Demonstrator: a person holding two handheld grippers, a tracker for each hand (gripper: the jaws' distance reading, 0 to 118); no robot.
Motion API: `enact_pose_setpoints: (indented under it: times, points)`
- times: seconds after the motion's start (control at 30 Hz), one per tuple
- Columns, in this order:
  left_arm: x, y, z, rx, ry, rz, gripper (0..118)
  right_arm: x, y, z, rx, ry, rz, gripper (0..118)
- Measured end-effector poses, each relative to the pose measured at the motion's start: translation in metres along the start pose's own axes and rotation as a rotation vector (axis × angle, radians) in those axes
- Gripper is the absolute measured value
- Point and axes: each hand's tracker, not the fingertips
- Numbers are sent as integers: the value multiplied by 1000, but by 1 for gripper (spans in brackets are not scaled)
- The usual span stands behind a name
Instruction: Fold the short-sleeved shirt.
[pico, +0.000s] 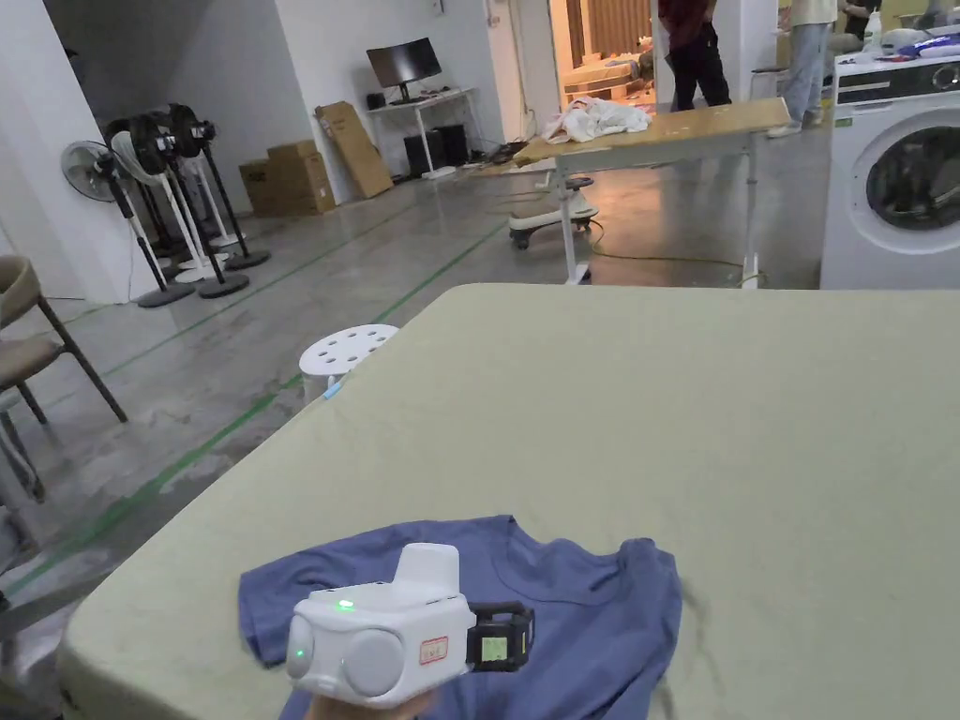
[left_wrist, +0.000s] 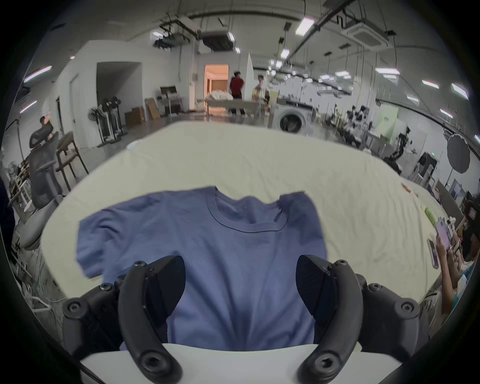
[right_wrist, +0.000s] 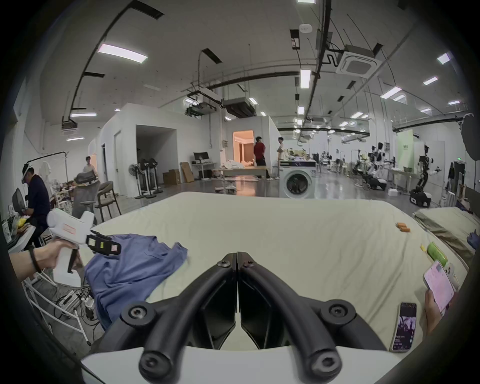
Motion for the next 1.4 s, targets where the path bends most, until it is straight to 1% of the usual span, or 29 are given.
enact_pose_setpoints:
  times: [0.07, 0.1, 0.13, 0.17, 0.2, 0.27, 0.3, 0.33, 0.4, 0.43, 0.57, 0.6, 0.63, 0.67, 0.7, 0.77, 0.9, 0.97, 1.03, 1.1, 1.17, 1.23, 1.27, 1.3, 1.4]
  points:
    - [-5, 3, -39, -63, -72, 6, 89, 9, -6, 2, -26, -36, -30, 0]
    - [-8, 3, -59, -129, -32, 31, 89, 15, -9, 3, -40, -52, -40, 0]
    - [-7, 2, -76, -181, -8, 16, 87, 20, -12, 5, -59, -66, -42, 0]
    - [-8, 0, -86, -184, -3, -8, 84, 24, -15, 8, -67, -84, -38, 0]
    - [-8, -3, -94, -208, -4, -17, 80, 29, -17, 11, -77, -111, -34, 0]
    - [-6, -1, -85, -170, 8, -29, 77, 37, -21, 14, -93, -147, -50, 0]
    - [-5, 2, -84, -184, 18, -35, 71, 41, -24, 15, -93, -158, -72, 0]
    - [-4, 4, -83, -187, 32, -53, 52, 45, -27, 16, -94, -159, -97, 0]
    - [1, 6, -82, -183, 53, -65, 6, 52, -32, 16, -100, -147, -159, 0]
    - [0, 5, -87, -195, 52, -61, 1, 52, -30, 19, -101, -146, -176, 0]
    - [1, 9, -84, -208, 64, -50, 0, 54, -31, 29, -88, -158, -182, 0]
    - [0, 14, -72, -132, 53, -59, 0, 56, -30, 32, -83, -154, -186, 0]
    - [1, 25, -56, -38, 76, -42, 0, 59, -30, 33, -82, -146, -192, 0]
    - [0, 39, -40, 38, 74, 16, 0, 62, -31, 34, -82, -139, -195, 0]
    - [-1, 57, -24, 78, 29, 69, 0, 64, -31, 35, -81, -134, -199, 0]
    - [1, 92, 3, 156, 88, 42, 0, 69, -32, 36, -80, -133, -206, 0]
    - [22, 173, 51, 314, 64, 45, 0, 75, -34, 47, -44, -136, -239, 0]
    - [53, 206, 65, 374, 26, -50, 0, 79, -35, 53, -35, -146, -244, 0]
    - [103, 236, 69, 403, -24, -162, 0, 84, -35, 61, -30, -167, -236, 0]
    - [151, 251, 61, 377, -114, -234, 0, 88, -35, 67, -23, -193, -229, 0]
    - [209, 249, 40, 323, -176, -330, 0, 93, -34, 76, -15, -221, -231, 0]
    - [269, 225, 13, 267, -260, -423, 0, 99, -33, 86, 0, -244, -243, 0]
    - [293, 210, 1, 234, -305, -447, 0, 101, -33, 91, 5, -255, -248, 0]
    - [318, 191, -22, 187, -372, -463, 0, 104, -33, 96, 10, -264, -254, 0]
    - [393, 115, -50, 77, -569, -481, 0, 113, -34, 114, 26, -297, -272, 0]
